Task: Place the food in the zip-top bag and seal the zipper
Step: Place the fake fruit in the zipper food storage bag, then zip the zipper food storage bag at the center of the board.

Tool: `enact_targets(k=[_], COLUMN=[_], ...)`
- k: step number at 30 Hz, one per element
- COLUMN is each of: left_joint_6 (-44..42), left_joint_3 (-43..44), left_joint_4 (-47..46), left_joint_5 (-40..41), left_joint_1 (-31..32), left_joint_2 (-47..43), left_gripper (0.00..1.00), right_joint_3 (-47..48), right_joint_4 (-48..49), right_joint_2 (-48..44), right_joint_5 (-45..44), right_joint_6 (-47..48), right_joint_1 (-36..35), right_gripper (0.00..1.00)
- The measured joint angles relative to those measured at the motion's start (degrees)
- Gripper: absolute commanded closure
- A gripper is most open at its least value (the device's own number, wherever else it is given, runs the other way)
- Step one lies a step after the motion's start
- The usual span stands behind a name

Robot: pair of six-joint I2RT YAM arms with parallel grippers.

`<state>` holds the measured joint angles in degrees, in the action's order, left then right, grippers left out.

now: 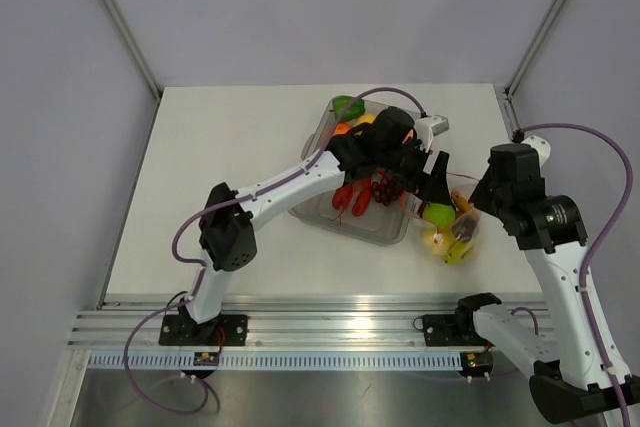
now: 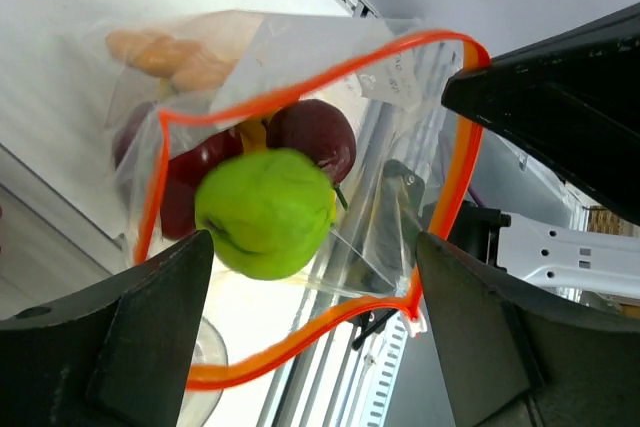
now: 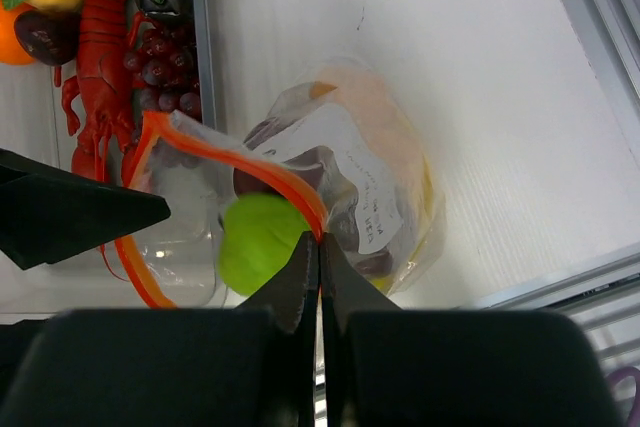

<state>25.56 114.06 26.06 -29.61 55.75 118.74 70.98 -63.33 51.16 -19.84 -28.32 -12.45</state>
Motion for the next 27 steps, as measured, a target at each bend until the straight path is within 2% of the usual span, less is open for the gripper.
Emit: enact_targets(k=[5, 7, 8, 10, 13, 15, 23, 27], left_joint_6=[-1.7, -3.3, -4.5, -6.6, -12.0, -15.4, -32.6, -41.8], left_joint_3=[-0.5, -2.8, -4.2, -6.1, -8.2, -9.3, -15.7, -22.1], left_joint_4=[1.7, 1.7, 1.5, 1.6, 1.9, 2.1, 5.1, 3.1], left_joint_5=[0.3, 0.3, 0.3, -0.1, -1.6, -2.5, -3.2, -3.1], left_joint_1=[0.0, 0.0, -0.1, -0.1, 0.0, 0.1, 2.2, 2.6], left_joint_2=[-2.2, -5.2, -7.0, -9.9, -13.1, -14.0, -14.7, -16.1], left_gripper=[0.38, 0.43, 0.52, 0.6, 0.58, 0.48, 0.56, 0.49], right_joint_3=[-0.6, -0.9, -0.9, -0.9, -0.9, -0.9, -0.9, -0.9], right_joint_4=[0.0, 0.0, 0.1, 0.1, 0.1, 0.1, 0.5, 0.5], right_joint_2=[-0.2, -0.2, -0.2, -0.1, 0.0, 0.1, 0.9, 1.0], right_joint_5=[0.0, 0.0, 0.0, 0.1, 0.7, 1.1, 1.6, 1.6], right_joint_6=[0.0, 0.0, 0.0, 0.0, 0.0, 0.0, 0.0, 0.0], right_joint_1=[0.0, 0.0, 0.0, 0.0, 0.0, 0.0, 0.0, 0.0], right_gripper=[1.0, 1.0, 1.0, 1.0, 1.0, 1.0, 1.0, 1.0])
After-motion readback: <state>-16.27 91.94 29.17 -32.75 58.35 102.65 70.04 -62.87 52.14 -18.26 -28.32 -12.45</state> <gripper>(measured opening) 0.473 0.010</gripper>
